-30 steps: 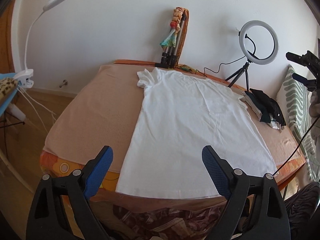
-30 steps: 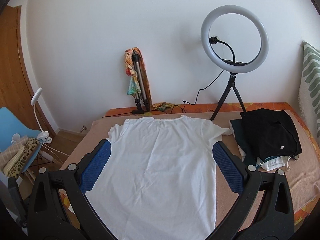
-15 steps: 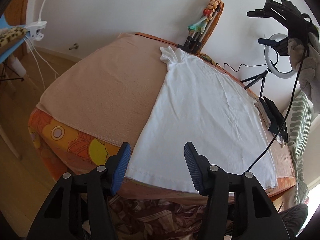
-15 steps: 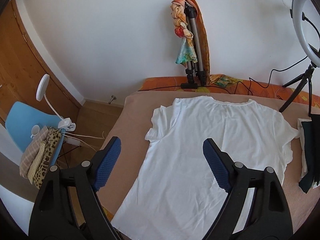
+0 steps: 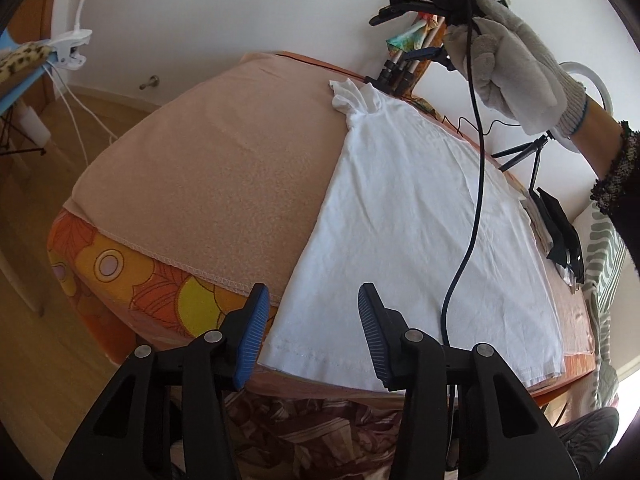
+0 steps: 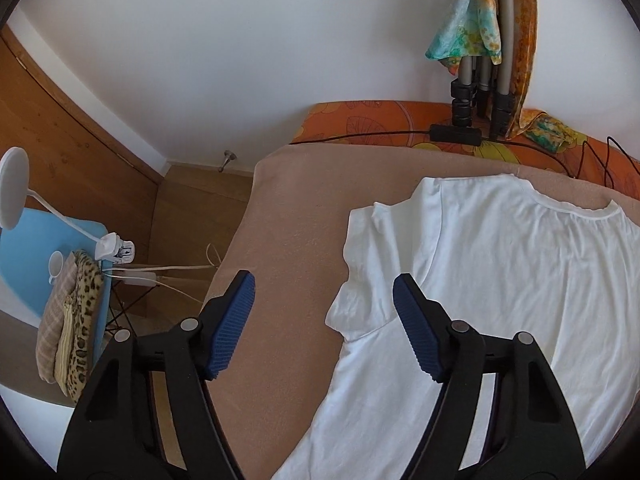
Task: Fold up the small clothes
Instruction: 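Move the right gripper to the T-shirt's side edge beside a sleeve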
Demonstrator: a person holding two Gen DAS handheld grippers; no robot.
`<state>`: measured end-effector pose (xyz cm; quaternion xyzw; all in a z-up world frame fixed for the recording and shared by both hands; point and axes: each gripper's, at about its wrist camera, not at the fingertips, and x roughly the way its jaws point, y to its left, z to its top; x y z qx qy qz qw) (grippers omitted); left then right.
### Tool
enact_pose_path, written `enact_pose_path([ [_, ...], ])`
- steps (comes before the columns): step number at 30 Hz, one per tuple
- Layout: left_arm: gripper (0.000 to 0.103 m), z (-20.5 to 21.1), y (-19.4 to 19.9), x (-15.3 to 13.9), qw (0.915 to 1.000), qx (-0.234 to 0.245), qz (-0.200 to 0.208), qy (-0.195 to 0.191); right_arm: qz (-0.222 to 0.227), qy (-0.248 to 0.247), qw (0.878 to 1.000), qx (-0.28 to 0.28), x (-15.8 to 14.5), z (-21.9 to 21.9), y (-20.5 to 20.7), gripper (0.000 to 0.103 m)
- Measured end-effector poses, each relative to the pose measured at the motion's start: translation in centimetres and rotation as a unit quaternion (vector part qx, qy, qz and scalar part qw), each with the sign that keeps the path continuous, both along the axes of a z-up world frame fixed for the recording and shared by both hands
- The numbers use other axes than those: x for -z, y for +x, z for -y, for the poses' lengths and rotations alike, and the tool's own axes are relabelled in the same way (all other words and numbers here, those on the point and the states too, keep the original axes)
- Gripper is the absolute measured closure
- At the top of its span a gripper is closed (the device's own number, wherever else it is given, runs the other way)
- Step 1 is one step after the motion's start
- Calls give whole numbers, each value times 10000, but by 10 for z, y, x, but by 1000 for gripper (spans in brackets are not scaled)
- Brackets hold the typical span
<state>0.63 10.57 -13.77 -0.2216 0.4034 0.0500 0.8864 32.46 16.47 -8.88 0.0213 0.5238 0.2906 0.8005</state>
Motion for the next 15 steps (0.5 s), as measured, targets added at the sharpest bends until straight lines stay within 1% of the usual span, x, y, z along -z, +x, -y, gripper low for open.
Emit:
enact_pose_path([
  [2, 59, 3, 2, 1, 9999, 53, -40, 78, -54, -126, 9999, 26, 17, -14, 14, 34],
  [4, 59, 5, 4, 3, 9998, 75, -80, 149, -150, -173, 9997, 13, 33, -27, 26, 38],
  [8, 59, 4, 7, 8, 9999, 94, -129, 57, -105, -490, 9987, -65, 58, -52, 38, 40],
  [12, 60, 3, 9, 14, 9998, 109, -193, -1, 81, -977, 9950, -184, 76, -69, 46, 42],
  [15, 60, 4, 11, 14, 9997, 171, -167, -61, 12, -1040, 9944, -199, 86, -70, 52, 42],
])
